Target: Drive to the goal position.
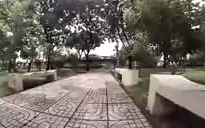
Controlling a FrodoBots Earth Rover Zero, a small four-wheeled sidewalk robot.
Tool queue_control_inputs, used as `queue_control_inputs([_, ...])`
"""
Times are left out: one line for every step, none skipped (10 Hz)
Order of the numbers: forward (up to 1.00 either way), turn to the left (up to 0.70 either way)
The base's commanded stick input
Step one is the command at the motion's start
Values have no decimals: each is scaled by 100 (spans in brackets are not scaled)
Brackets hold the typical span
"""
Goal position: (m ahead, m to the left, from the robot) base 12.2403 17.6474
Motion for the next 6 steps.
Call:
queue_control_inputs([100,0])
queue_control_inputs([100,0])
queue_control_inputs([100,0])
queue_control_inputs([100,9])
queue_control_inputs([100,24])
queue_control_inputs([100,13])
